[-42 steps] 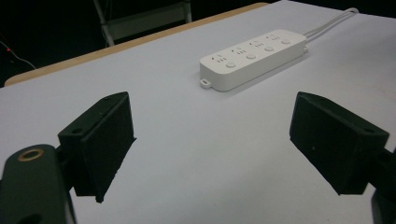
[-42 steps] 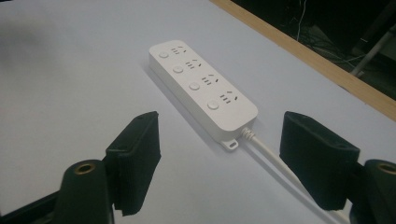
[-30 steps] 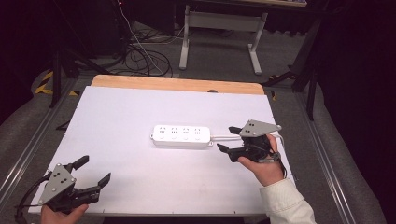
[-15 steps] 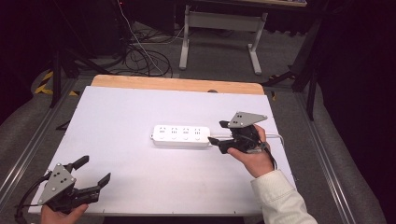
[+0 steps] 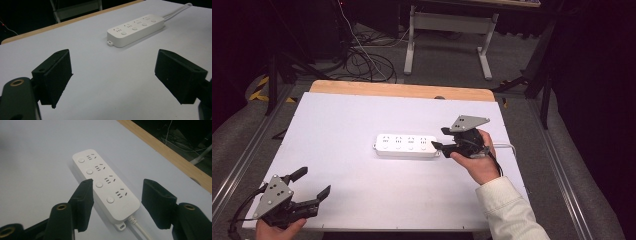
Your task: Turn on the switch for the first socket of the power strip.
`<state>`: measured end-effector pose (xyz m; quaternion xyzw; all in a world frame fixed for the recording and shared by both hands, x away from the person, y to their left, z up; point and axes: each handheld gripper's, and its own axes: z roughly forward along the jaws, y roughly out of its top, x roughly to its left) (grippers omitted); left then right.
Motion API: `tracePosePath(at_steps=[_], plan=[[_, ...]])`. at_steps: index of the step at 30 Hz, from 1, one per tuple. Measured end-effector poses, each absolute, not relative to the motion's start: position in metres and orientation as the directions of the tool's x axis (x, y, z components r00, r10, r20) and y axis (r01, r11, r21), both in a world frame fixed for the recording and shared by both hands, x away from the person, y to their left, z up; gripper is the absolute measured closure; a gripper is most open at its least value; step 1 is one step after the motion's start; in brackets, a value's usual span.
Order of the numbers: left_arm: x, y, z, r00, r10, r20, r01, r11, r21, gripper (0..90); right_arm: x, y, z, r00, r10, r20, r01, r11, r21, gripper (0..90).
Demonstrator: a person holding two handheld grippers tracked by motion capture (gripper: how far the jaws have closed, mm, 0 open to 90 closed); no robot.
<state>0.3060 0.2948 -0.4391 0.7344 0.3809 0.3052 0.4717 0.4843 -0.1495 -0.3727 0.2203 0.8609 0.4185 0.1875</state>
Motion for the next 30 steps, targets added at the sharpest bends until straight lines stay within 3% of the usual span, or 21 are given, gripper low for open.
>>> tracePosePath(at_steps=[5, 7, 8, 9, 10, 11, 30], plan=[[0.306, 0.295, -0.439, 0.523, 0.848, 0.089, 0.272, -0.264, 0.925, 14.8, 0.49, -0.144, -0.374, -0.837, 0.524, -0.155, 0.201, 0.558, 0.805, 58.0], [0.306, 0.295, -0.439, 0.523, 0.848, 0.089, 0.272, -0.265, 0.925, 14.8, 0.492, -0.142, -0.375, -0.841, 0.514, -0.168, 0.185, 0.566, 0.803, 67.2], [0.306, 0.295, -0.439, 0.523, 0.848, 0.089, 0.272, -0.265, 0.925, 14.8, 0.492, -0.142, -0.375, -0.841, 0.514, -0.168, 0.185, 0.566, 0.803, 67.2], [0.306, 0.295, -0.439, 0.522, 0.848, 0.089, 0.271, -0.265, 0.925, 14.8, 0.494, -0.142, -0.377, -0.854, 0.5, -0.147, 0.192, 0.564, 0.803, 82.6], [0.306, 0.295, -0.439, 0.522, 0.848, 0.089, 0.271, -0.265, 0.925, 14.7, 0.494, -0.142, -0.377, -0.854, 0.5, -0.147, 0.192, 0.564, 0.803, 82.6], [0.306, 0.295, -0.439, 0.522, 0.848, 0.091, 0.27, -0.265, 0.926, 14.8, 0.497, -0.14, -0.379, -0.856, 0.509, -0.094, 0.239, 0.551, 0.799, 89.8], [0.306, 0.296, -0.439, 0.523, 0.847, 0.094, 0.27, -0.269, 0.925, 14.8, 0.523, -0.119, -0.406, -0.838, 0.543, -0.047, 0.346, 0.597, 0.724, 90.0]])
